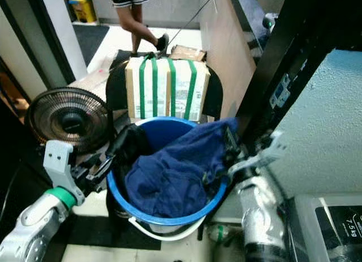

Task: Clothes washing

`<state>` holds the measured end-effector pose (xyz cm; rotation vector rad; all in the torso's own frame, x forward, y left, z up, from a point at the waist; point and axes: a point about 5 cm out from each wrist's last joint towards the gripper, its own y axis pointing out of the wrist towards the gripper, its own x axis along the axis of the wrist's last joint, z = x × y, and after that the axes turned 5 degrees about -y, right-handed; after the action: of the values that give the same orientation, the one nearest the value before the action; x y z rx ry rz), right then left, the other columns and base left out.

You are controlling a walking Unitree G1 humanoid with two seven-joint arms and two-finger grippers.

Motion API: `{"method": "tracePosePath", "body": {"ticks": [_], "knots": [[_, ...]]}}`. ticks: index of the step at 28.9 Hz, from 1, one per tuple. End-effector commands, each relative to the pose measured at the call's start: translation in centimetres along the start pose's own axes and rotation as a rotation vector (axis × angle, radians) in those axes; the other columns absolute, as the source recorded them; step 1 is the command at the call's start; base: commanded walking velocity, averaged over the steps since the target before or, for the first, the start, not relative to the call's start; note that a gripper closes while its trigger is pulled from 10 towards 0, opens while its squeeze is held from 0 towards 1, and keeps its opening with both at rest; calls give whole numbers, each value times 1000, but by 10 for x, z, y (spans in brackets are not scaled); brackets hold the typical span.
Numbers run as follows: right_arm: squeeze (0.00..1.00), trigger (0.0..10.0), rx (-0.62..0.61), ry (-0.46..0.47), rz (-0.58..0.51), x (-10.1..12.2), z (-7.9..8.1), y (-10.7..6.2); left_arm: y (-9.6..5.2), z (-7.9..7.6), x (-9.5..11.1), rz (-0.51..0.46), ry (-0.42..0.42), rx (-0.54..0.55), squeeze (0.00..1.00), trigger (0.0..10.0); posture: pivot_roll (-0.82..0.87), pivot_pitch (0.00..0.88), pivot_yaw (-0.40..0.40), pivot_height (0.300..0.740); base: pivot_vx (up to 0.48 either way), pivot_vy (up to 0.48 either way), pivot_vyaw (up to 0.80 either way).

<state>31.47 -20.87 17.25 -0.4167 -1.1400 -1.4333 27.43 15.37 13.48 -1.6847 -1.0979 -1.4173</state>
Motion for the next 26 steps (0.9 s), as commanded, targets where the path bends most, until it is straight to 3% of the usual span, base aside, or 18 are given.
{"method": "tracePosePath", "body": {"ticks": [1,2,3,4,10,15,19,21,26], "knots": [[0,0,105,176,-12,7,5,-1,0,0,-6,13,-14,-6,0,10000,32,72,62,740,0,0,0],[0,0,177,248,-21,12,10,0,1,-1,-6,12,-14,-9,0,10000,32,72,62,740,0,0,0],[0,0,177,248,-21,12,10,0,1,-1,-6,12,-14,-9,0,10000,32,72,62,740,0,0,0],[0,0,314,356,-31,21,21,0,1,-1,-5,10,-14,-12,0,10000,32,72,62,740,0,0,0],[0,0,425,414,-30,26,34,0,1,-1,-5,9,-11,-15,0,10000,35,66,62,740,0,0,0],[0,0,540,593,-161,47,45,3,3,-1,-4,12,-1,-26,0,10000,40,64,69,740,0,0,0],[0,0,554,632,-225,59,45,6,3,-1,-4,13,1,-30,0,10000,37,67,72,740,0,0,0],[0,0,552,692,-367,85,39,13,4,-1,-4,15,4,-35,0,10000,35,69,75,740,0,0,0],[0,0,576,744,-514,118,30,22,5,-2,-4,15,5,-41,0,10000,35,70,79,740,0,0,0]]}}
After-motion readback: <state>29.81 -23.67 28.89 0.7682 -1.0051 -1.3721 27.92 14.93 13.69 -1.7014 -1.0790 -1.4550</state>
